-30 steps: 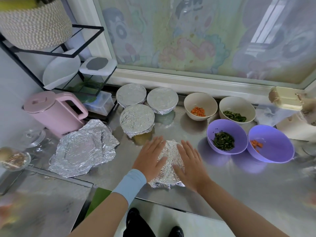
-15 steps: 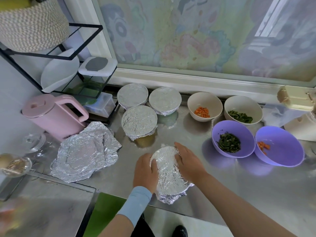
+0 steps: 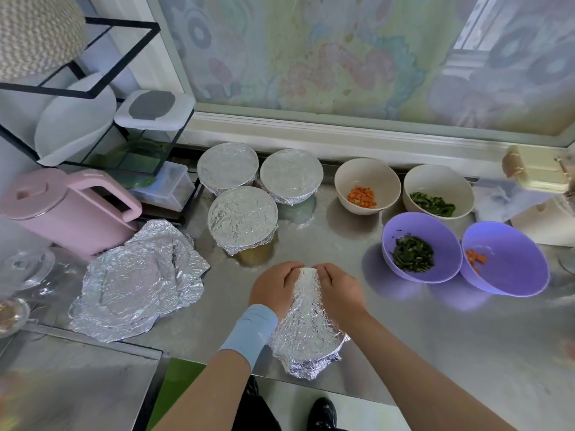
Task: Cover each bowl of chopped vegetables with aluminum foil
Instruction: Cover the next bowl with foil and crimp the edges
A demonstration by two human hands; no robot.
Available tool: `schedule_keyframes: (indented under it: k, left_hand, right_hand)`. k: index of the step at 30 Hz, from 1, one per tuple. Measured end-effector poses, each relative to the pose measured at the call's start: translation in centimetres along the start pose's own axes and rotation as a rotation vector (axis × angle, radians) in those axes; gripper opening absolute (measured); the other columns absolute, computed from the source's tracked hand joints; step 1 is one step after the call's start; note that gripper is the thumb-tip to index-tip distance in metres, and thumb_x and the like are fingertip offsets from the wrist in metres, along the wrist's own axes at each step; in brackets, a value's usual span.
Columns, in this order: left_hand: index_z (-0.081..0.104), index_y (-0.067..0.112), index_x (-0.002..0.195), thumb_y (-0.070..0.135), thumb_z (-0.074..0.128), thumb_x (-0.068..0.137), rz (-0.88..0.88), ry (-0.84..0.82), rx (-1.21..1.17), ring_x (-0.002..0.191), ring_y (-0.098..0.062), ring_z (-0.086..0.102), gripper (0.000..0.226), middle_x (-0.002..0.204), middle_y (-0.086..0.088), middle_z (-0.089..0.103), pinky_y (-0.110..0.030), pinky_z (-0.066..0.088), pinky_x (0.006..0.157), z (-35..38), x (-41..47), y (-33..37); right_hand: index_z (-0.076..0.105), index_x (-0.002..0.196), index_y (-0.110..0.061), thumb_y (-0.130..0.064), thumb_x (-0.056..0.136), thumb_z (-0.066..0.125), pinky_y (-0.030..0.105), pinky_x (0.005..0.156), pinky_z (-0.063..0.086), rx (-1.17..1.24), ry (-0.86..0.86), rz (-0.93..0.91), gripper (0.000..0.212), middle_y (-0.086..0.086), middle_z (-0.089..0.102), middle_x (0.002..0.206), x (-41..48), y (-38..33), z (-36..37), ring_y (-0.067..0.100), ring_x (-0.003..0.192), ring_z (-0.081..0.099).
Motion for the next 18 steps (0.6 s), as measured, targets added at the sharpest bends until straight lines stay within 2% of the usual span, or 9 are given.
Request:
schedule_keyframes:
  k: [4, 7, 9, 11, 13, 16, 18]
  left_hand:
    - [0.066, 0.030, 0.113, 0.030, 0.040, 0.102, -0.064, 0.035, 0.015, 0.097, -0.011, 0.061, 0.029, 0.110, 0.011, 0.069, -0.021, 0.041, 0.080, 0.0, -0.3, -0.3]
    - [0.066, 0.028, 0.111, 0.028, 0.040, 0.103, -0.106, 0.040, -0.011, 0.095, -0.011, 0.061, 0.028, 0.106, 0.011, 0.069, -0.021, 0.040, 0.079, -0.2, -0.7, -0.4]
    - [0.067, 0.027, 0.111, 0.025, 0.040, 0.102, -0.156, 0.060, -0.087, 0.097, -0.011, 0.061, 0.028, 0.107, 0.010, 0.069, -0.019, 0.040, 0.081, -0.6, -1.1, -0.8]
    - [0.065, 0.026, 0.116, 0.022, 0.040, 0.102, -0.209, 0.106, -0.139, 0.101, -0.010, 0.059, 0.029, 0.114, 0.009, 0.067, -0.019, 0.039, 0.085, -1.0, -2.1, -1.5]
    - [0.059, 0.027, 0.127, 0.019, 0.039, 0.102, -0.241, 0.132, -0.142, 0.111, -0.013, 0.056, 0.033, 0.126, 0.008, 0.062, -0.023, 0.042, 0.093, -1.1, -3.1, -2.2]
    - [0.053, 0.032, 0.134, 0.005, 0.039, 0.097, -0.102, 0.127, -0.030, 0.132, -0.013, 0.043, 0.048, 0.142, 0.011, 0.049, -0.033, 0.036, 0.112, -1.1, -3.3, -2.1]
    - [0.049, 0.033, 0.138, -0.004, 0.038, 0.092, 0.031, 0.068, -0.036, 0.137, -0.006, 0.033, 0.061, 0.148, 0.015, 0.041, -0.028, 0.027, 0.117, -0.9, -2.8, -1.1]
  right_hand:
    - [0.064, 0.111, -0.033, -0.037, 0.101, 0.039, 0.029, 0.080, 0.044, -0.057, -0.051, -0.014, 0.028, -0.002, 0.070, 0.107, 0.3, -0.1, 0.3, 0.025, 0.100, 0.061]
    - [0.056, 0.132, -0.031, -0.036, 0.102, 0.039, 0.030, 0.103, 0.036, -0.179, -0.045, -0.083, 0.035, -0.004, 0.058, 0.135, 0.0, -0.4, 0.4, 0.020, 0.125, 0.050]
    - [0.050, 0.139, -0.025, -0.030, 0.101, 0.042, 0.035, 0.112, 0.026, -0.240, 0.087, -0.081, 0.039, -0.001, 0.044, 0.148, -1.1, -0.3, -0.4, 0.020, 0.137, 0.036]
    - [0.051, 0.136, -0.022, -0.024, 0.098, 0.045, 0.038, 0.111, 0.027, -0.163, 0.250, 0.008, 0.038, 0.002, 0.042, 0.147, -3.2, 0.3, -1.2, 0.023, 0.136, 0.035]
    - [0.050, 0.134, -0.020, -0.020, 0.098, 0.046, 0.036, 0.109, 0.029, -0.029, 0.310, 0.050, 0.036, 0.001, 0.045, 0.142, -5.3, 1.0, -0.9, 0.022, 0.133, 0.038]
    - [0.048, 0.138, -0.018, -0.018, 0.101, 0.041, 0.022, 0.102, 0.030, 0.192, 0.222, 0.061, 0.037, -0.003, 0.047, 0.140, -6.1, 1.5, 0.5, 0.016, 0.129, 0.043]
    - [0.049, 0.139, -0.020, -0.022, 0.103, 0.039, 0.018, 0.096, 0.030, 0.278, 0.176, 0.104, 0.037, -0.004, 0.051, 0.137, -5.5, 1.8, 0.6, 0.014, 0.126, 0.047]
Point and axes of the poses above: each hand's wrist, its own x-axis towards the middle knuckle, its own z-axis out of the palm, y = z × x, the point moved 7 cm from there along x, towards the middle knuckle
